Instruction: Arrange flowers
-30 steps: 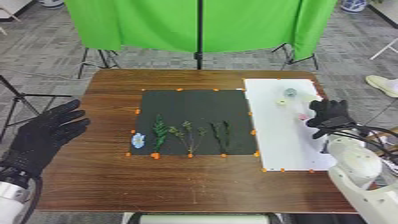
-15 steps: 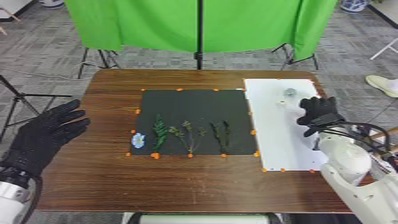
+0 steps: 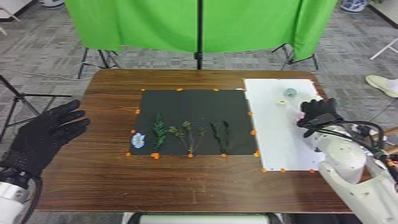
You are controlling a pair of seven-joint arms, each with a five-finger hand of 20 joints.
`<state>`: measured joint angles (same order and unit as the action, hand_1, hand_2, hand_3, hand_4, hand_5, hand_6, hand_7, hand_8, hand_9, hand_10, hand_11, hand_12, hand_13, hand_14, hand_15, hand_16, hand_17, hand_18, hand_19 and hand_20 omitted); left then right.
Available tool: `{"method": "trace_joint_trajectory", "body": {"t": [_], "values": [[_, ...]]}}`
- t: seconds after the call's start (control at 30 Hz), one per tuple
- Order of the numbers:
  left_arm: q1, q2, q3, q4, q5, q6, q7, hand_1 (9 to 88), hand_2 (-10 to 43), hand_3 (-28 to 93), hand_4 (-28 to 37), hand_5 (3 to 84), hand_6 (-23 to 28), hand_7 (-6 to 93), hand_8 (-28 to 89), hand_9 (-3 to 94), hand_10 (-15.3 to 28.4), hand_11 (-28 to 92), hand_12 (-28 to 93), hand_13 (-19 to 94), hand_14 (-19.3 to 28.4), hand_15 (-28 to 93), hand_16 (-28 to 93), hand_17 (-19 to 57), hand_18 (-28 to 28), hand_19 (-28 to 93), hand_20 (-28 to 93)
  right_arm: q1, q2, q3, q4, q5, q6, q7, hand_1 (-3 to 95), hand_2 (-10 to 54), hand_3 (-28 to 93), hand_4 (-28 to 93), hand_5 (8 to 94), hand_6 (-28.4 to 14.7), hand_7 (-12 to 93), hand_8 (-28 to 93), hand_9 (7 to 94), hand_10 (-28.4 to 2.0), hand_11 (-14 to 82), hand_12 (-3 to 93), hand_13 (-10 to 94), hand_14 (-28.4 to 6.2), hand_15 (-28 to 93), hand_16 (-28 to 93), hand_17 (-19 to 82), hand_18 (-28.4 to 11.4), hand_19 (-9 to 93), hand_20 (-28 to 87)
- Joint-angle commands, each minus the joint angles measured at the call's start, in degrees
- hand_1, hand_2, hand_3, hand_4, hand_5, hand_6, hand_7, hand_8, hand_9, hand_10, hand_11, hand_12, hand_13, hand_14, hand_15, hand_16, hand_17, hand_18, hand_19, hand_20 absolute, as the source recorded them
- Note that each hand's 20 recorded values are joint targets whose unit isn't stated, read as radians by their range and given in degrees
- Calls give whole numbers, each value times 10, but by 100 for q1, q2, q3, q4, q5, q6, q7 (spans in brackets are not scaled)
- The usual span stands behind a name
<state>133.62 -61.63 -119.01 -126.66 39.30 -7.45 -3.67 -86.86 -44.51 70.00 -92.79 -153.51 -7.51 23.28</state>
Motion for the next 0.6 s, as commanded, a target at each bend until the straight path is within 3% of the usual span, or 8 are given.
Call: {"method": "trace_joint_trajectory", "body": {"t": [0.03, 0.1, 0.2, 0.27, 0.33, 0.4, 0.6], "values": [[81, -75, -14, -9, 26, 39, -37, 257, 3, 717, -254, 357, 36, 199, -113, 306, 124, 266, 146, 236, 156, 411, -27, -83, 220, 478, 79, 5, -12, 16, 41, -88, 373, -227, 296, -95, 885, -283, 485, 10, 354, -249, 504, -80, 389, 188, 481, -56, 600, 143, 194, -167, 737, 384], [67, -75, -8, -4, 27, 37, -42, 257, 2, 718, -254, 357, 36, 199, -113, 306, 124, 266, 146, 236, 156, 411, -27, -83, 220, 477, 79, 4, -59, 59, 46, -40, 250, -417, 308, -95, 882, -283, 502, 16, 353, -249, 538, -77, 389, 192, 513, -50, 597, 151, 198, -165, 735, 387], [79, -43, 4, -7, 6, 69, -17, 257, 3, 718, -254, 358, 36, 199, -113, 306, 124, 266, 147, 236, 155, 411, -27, -83, 220, 478, 79, 57, -64, -71, 168, -124, 544, -424, 333, -95, 874, -282, 535, 21, 352, -247, 587, -72, 403, 205, 573, -42, 628, 176, 214, -162, 739, 391], [99, -65, -11, -22, 16, 62, -27, 257, 3, 718, -254, 357, 36, 200, -113, 306, 125, 267, 147, 236, 155, 411, -28, -83, 220, 478, 79, 70, -59, -94, 212, -111, 750, -451, 365, -95, 846, -282, 563, 29, 351, -246, 629, -60, 365, 256, 608, -34, 631, 201, 225, -157, 741, 389], [106, -76, -23, -28, 18, 64, -22, 257, 3, 718, -254, 357, 35, 200, -113, 306, 125, 267, 147, 236, 155, 412, -27, -83, 220, 477, 79, 111, -46, -139, 260, -119, 973, -453, 435, -95, 815, -281, 613, 29, 409, -186, 749, -35, 235, 376, 653, -15, 591, 291, 243, -153, 743, 393], [124, -90, -32, -35, 24, 71, -19, 258, 3, 718, -254, 357, 35, 201, -113, 307, 124, 266, 147, 236, 156, 412, -27, -83, 220, 478, 80, 128, -26, -146, 312, -154, 1236, -522, 492, -95, 801, -283, 699, 38, 437, -154, 838, -22, 186, 417, 706, -9, 570, 330, 262, -155, 752, 400], [136, -117, -43, -47, 27, 61, -9, 257, 3, 721, -253, 357, 35, 201, -114, 306, 123, 266, 146, 237, 155, 412, -28, -82, 219, 477, 80, 281, -81, -122, 212, -166, 1800, -557, 497, -95, 818, -283, 733, 35, 424, -151, 859, -23, 175, 428, 724, -8, 564, 344, 274, -155, 764, 405]]}}
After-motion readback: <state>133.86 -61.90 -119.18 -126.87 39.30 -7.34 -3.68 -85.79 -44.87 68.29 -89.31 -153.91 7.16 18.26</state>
